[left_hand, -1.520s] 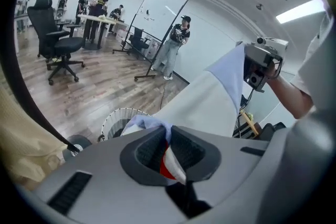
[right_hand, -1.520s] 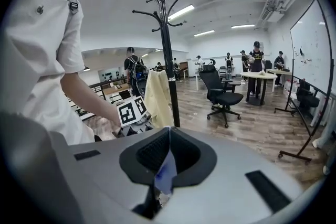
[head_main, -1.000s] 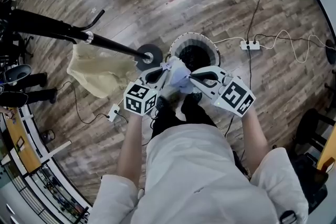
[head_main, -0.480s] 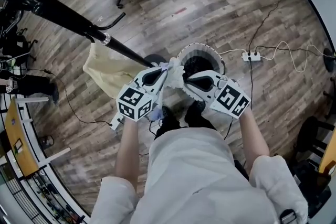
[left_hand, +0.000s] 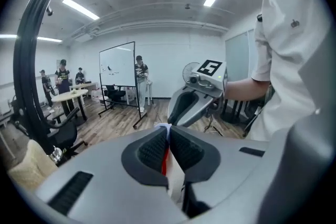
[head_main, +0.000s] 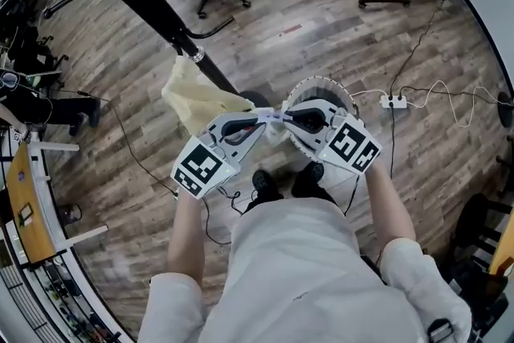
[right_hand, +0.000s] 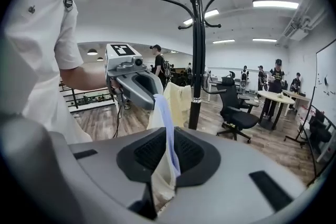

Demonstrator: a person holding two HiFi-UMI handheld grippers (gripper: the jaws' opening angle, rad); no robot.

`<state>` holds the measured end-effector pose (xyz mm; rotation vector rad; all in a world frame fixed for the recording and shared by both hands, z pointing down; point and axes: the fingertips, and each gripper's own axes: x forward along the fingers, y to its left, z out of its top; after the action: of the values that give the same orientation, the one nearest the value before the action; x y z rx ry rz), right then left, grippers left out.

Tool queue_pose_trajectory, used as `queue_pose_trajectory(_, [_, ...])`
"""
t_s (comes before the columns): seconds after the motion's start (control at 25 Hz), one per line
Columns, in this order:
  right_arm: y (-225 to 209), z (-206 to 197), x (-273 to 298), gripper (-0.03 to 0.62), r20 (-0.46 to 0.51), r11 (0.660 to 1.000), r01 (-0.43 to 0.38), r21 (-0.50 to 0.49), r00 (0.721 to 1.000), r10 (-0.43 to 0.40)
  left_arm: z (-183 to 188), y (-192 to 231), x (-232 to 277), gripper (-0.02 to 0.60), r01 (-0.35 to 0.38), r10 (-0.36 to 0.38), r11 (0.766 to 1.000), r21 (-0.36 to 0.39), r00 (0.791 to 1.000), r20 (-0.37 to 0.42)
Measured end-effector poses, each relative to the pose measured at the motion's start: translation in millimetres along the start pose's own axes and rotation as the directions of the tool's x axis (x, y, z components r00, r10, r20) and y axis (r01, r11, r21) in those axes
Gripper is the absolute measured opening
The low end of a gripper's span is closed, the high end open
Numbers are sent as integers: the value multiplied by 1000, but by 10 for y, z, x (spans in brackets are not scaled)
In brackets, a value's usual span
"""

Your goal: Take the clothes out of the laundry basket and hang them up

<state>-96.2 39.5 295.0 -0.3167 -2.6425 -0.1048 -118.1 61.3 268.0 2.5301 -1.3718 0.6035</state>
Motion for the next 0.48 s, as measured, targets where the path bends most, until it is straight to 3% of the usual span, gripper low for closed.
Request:
queue_pose_trajectory(0.2, [73, 286, 215, 52, 1, 997, -26, -75, 1000, 26, 67, -101, -344, 31, 62, -62, 993, 105, 998, -4])
queue_pose_trajectory(0.48, [485, 443, 561, 107, -55, 970, -189, -152, 982, 183, 123, -162, -796, 31, 125, -128, 976, 180, 992, 7])
